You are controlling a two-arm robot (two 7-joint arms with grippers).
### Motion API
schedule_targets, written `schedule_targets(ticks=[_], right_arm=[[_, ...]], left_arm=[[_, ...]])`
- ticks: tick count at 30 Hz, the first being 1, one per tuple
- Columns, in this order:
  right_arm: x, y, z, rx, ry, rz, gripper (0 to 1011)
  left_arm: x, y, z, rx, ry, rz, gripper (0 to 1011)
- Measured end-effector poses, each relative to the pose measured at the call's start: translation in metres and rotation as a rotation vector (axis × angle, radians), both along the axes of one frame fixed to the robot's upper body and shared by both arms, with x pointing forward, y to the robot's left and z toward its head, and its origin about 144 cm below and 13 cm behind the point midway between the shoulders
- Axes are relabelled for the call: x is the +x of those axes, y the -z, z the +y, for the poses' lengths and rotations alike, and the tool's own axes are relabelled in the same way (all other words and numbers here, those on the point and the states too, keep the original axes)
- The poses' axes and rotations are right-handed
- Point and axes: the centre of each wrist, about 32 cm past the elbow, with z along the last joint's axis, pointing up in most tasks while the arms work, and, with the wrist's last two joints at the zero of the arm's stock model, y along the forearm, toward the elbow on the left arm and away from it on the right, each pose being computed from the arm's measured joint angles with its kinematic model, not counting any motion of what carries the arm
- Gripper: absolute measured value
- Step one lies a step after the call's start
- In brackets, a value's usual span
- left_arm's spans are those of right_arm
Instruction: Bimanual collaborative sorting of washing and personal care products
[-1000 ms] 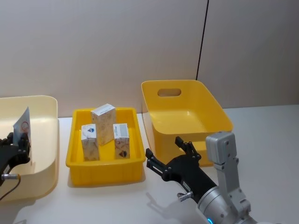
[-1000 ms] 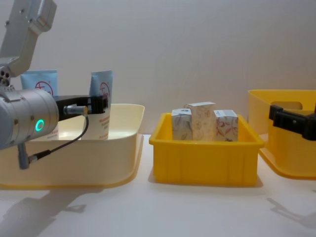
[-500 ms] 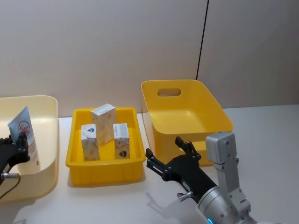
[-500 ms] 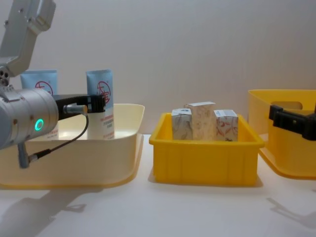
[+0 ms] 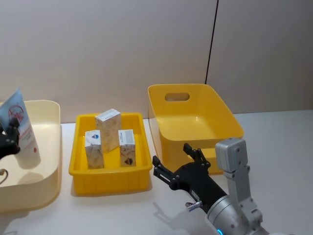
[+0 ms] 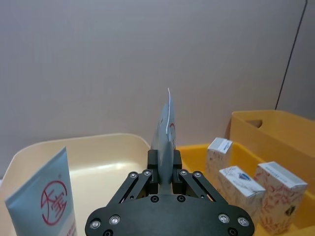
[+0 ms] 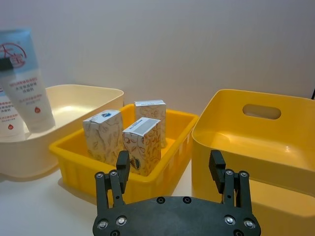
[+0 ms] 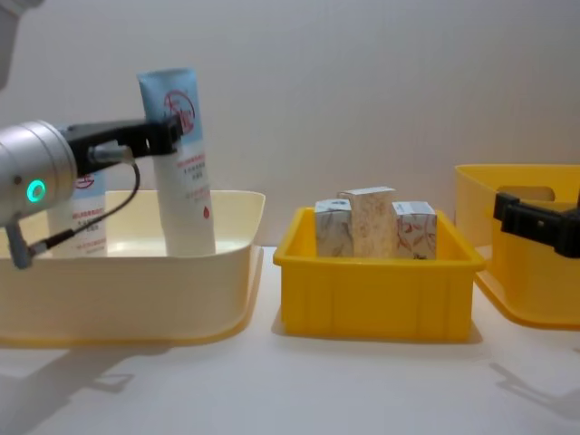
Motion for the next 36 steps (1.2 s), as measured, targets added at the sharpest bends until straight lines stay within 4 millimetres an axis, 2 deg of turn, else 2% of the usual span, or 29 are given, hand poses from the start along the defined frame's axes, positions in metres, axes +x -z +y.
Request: schedule_targets(ticks=[17,27,36], right_arm=[[0.0,0.0,0.0,0.0,0.0,0.0,1001],[0.0,0.0,0.0,0.0,0.0,0.0,1001],[0.0,0.0,0.0,0.0,0.0,0.0,1001]], left_arm=[[0.002,-0.017,0.039,-0.074,0.21,-0.15,147],[0.0,-0.021,0.052,-0.095,0.359,-0.145,147],[-0.001,-0.021,0.053,-0.089,0.466,-0.11,147]])
